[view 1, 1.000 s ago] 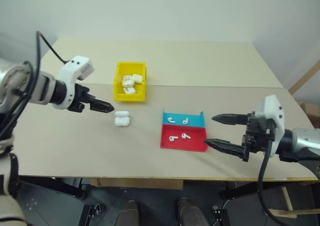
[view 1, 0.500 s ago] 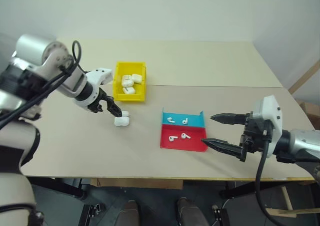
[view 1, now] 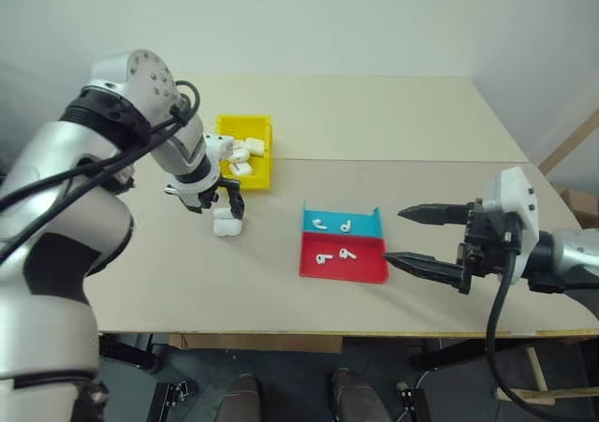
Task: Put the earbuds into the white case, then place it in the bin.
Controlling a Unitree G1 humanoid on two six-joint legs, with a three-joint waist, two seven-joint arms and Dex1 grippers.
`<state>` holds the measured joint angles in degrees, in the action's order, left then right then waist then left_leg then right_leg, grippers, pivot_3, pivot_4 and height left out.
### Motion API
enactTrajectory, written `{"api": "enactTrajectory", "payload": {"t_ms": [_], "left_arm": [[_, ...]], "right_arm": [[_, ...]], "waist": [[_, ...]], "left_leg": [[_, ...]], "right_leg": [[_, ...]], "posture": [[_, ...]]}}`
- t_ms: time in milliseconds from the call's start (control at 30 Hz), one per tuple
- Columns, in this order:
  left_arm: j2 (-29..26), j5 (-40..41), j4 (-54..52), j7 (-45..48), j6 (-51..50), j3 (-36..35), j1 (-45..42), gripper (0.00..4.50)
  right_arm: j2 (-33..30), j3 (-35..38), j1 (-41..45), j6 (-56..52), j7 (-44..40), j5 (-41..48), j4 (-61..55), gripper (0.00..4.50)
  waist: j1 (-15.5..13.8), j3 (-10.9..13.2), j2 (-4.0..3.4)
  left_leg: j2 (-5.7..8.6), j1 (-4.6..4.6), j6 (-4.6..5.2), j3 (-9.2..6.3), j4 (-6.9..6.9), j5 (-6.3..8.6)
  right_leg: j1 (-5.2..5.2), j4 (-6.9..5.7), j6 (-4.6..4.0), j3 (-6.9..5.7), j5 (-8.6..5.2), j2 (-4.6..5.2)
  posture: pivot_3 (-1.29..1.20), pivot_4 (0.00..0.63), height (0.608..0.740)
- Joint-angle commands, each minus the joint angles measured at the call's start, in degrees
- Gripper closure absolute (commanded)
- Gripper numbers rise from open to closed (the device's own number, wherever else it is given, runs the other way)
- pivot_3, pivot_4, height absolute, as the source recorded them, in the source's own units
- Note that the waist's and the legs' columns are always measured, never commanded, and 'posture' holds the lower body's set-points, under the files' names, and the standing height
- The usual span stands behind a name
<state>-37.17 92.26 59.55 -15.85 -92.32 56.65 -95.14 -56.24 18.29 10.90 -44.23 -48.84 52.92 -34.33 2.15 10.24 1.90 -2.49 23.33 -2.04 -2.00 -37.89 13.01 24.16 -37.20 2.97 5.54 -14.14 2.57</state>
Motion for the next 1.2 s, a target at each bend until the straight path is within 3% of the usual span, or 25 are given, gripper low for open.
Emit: {"api": "enactTrajectory", "payload": {"t_ms": [33, 267, 467, 800, 1200], "left_arm": [[2.5, -2.8, 5.1, -4.3, -0.2, -5.6, -0.8, 0.0], [8.6, -16.3, 13.9, -7.9, -0.2, -18.4, 0.3, 0.0], [10.9, -29.3, 15.2, -8.5, -0.2, -30.4, 2.2, 0.0], [13.7, -46.9, 10.0, -9.0, -0.1, -48.8, 7.5, 0.0], [18.0, -62.7, 2.8, -9.9, 0.1, -64.3, 12.3, 0.0]], "right_arm": [[-0.8, 0.7, 0.8, 0.3, -0.5, 0.3, -0.7, 0.02], [-0.9, 1.6, 0.1, 0.1, -0.2, 0.5, -1.2, 0.02], [-1.2, 2.3, -0.4, -0.1, -0.2, 0.9, -1.6, 0.02], [-1.3, 2.9, -0.4, -0.2, 0.4, 1.6, -2.0, 0.02], [-1.0, 2.9, -0.3, 0.1, 0.8, 1.6, -2.4, 0.02]], "waist": [[0.0, 0.0, 0.0], [0.0, 0.0, 0.01], [0.0, 0.0, 0.01], [0.0, 0.0, 0.01], [-0.1, 0.0, 0.01]], "left_leg": [[0.0, 0.0, 0.0, 0.0, 0.0, 0.0], [0.04, 0.0, 0.0, -0.02, 0.0, 0.0], [0.05, 0.01, -0.01, -0.03, 0.0, 0.0], [0.06, -0.01, -0.03, -0.04, 0.0, -0.02], [0.07, -0.03, -0.04, -0.06, 0.0, -0.02]], "right_leg": [[0.0, 0.0, 0.0, 0.0, 0.0, 0.0], [-0.01, 0.03, -0.01, -0.01, 0.0, 0.0], [-0.01, 0.03, -0.01, -0.01, 0.01, 0.02], [-0.04, 0.0, -0.01, -0.02, 0.03, 0.04], [-0.06, -0.02, -0.01, -0.03, 0.06, 0.06]], "posture": [[0.0, 0.15, 0.74], [0.0, 0.15, 0.74], [0.0, 0.15, 0.74], [0.0, 0.15, 0.74], [0.0, 0.15, 0.74]]}}
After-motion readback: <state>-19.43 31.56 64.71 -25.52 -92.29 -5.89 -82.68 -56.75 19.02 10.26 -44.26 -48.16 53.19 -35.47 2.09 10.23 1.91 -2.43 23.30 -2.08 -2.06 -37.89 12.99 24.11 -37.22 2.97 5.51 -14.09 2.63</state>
